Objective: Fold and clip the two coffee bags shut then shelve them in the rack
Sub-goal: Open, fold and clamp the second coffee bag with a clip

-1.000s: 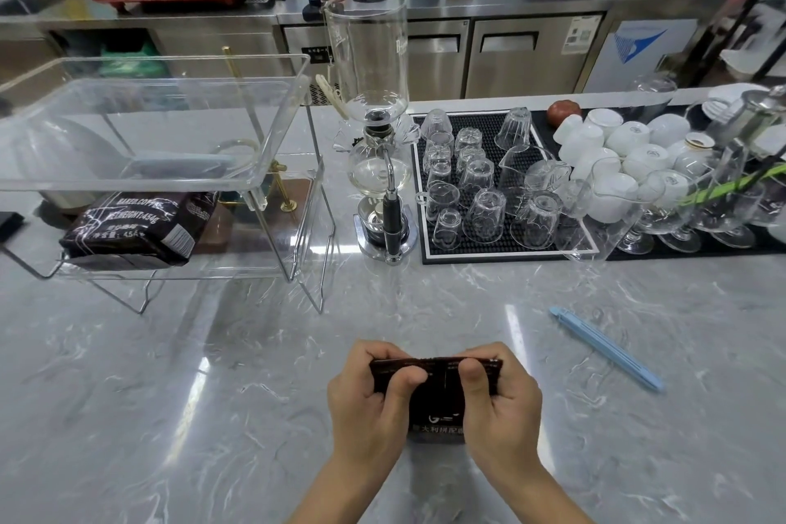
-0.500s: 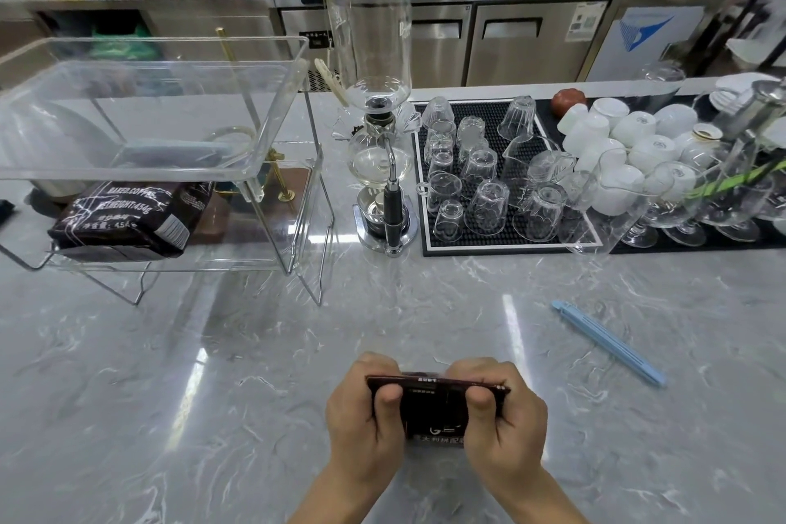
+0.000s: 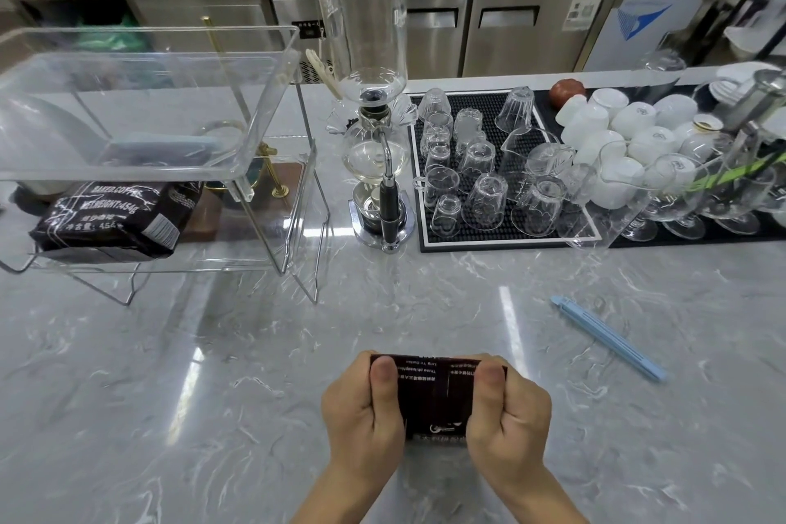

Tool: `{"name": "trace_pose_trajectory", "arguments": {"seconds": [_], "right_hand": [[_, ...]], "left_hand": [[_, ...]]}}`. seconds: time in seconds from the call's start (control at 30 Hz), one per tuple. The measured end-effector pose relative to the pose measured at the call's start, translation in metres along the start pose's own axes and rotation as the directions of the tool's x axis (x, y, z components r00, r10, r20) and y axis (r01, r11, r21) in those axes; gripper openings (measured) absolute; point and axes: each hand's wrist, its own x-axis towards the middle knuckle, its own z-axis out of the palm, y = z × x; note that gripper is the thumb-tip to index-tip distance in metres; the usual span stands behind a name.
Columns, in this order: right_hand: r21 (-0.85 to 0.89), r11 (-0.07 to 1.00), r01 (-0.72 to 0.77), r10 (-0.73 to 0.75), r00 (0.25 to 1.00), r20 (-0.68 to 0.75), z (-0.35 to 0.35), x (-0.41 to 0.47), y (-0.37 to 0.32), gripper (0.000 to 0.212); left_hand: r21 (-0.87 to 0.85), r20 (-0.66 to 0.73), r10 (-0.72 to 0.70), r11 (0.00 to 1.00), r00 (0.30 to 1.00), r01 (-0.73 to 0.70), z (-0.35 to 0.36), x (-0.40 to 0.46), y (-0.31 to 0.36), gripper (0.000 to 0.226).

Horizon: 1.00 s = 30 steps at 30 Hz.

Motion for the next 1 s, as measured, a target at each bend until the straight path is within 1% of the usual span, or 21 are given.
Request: {"name": "trace_pose_trajectory", "arguments": {"seconds": [0.1,0.2,0.23,0.37,0.53,0.7,0.77,0.87,1.0], "right_hand": [[-0.023,1.000,-0.005,0.004,1.000,-0.025,0.000,0.004,-0.003,0.068],[-0.039,0.999,0.020,-0.021,0.999,-0.037,0.001,0.010,-0.007,0.053],[-0.040,0.999,0.021,-0.022,0.999,-0.039,0.001,0.012,-0.007,0.051],[-0.046,0.999,0.008,-0.010,0.999,-0.054,0.001,0.018,-0.006,0.050],[-0.010,1.000,-0.008,0.008,0.999,-0.050,-0.004,0.024,-0.003,0.049],[0.008,0.999,-0.047,0.048,0.997,-0.054,-0.004,0.027,-0.001,0.045],[0.049,0.996,-0.069,0.071,0.996,-0.046,-0.005,0.028,-0.001,0.039],[0.125,0.983,-0.133,0.135,0.991,-0.005,-0.009,0.029,0.001,0.038],[0.162,0.970,-0.179,0.172,0.984,0.054,-0.016,0.031,0.004,0.035]], "left_hand": [[0.009,0.001,-0.010,1.000,1.000,0.010,0.002,0.003,0.002,0.049],[0.010,-0.008,-0.022,1.000,1.000,0.022,0.003,0.007,0.003,0.048],[0.008,-0.011,-0.023,1.000,1.000,0.024,0.003,0.009,0.004,0.047],[-0.017,-0.018,-0.037,0.999,0.999,0.037,0.009,0.012,0.005,0.050],[-0.027,0.006,-0.066,0.997,0.998,0.066,0.020,0.012,0.002,0.034],[-0.036,0.024,-0.085,0.996,0.996,0.086,0.023,0.016,0.002,0.034],[-0.016,0.036,-0.089,0.996,0.995,0.089,0.025,0.018,0.003,0.038],[-0.020,0.056,-0.082,0.996,0.995,0.083,0.026,0.022,0.006,0.035],[-0.037,0.090,-0.070,0.997,0.993,0.074,0.028,0.023,0.006,0.044]]}}
